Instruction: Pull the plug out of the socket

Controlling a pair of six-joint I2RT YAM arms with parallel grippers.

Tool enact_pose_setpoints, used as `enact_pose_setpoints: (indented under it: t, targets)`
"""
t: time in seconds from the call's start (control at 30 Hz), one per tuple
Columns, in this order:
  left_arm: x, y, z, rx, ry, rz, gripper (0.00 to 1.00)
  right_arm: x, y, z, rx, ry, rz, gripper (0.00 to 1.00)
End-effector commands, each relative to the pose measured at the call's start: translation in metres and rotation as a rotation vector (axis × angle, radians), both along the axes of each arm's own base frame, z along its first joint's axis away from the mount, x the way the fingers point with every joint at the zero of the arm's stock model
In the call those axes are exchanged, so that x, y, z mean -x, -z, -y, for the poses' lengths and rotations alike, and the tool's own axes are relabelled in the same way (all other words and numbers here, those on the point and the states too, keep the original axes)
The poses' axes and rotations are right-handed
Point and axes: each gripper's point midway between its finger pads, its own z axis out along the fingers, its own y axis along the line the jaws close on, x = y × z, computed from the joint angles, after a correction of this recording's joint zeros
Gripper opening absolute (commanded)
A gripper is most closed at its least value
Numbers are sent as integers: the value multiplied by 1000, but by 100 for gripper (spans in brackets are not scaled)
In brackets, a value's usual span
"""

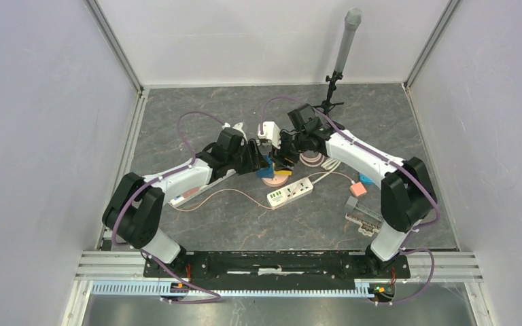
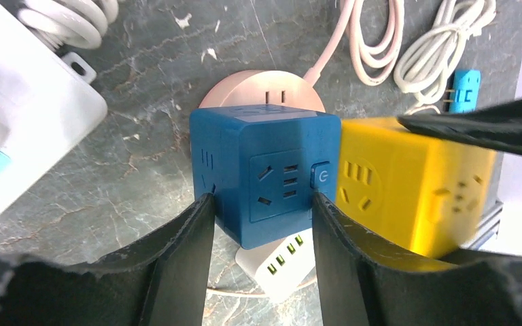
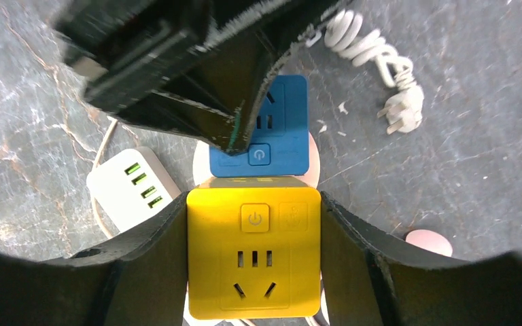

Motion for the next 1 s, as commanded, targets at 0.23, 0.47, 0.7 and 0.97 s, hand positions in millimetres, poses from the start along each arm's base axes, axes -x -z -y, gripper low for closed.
enact_pose_setpoints:
  t: [0.23, 0.47, 0.7, 0.97]
  targets:
    - [50, 84, -68, -358, -41, -227, 51, -1, -62, -19, -163, -29, 105, 0]
    - [29, 21, -37, -227, 42, -121, 60, -8, -94, 14, -279, 147, 218, 0]
    - [12, -55, -28, -137, 45, 64, 83, -19, -117, 65, -403, 538, 305, 0]
    - [31, -80, -53, -163, 16, 125, 100, 10, -77, 124, -382, 947, 134, 3]
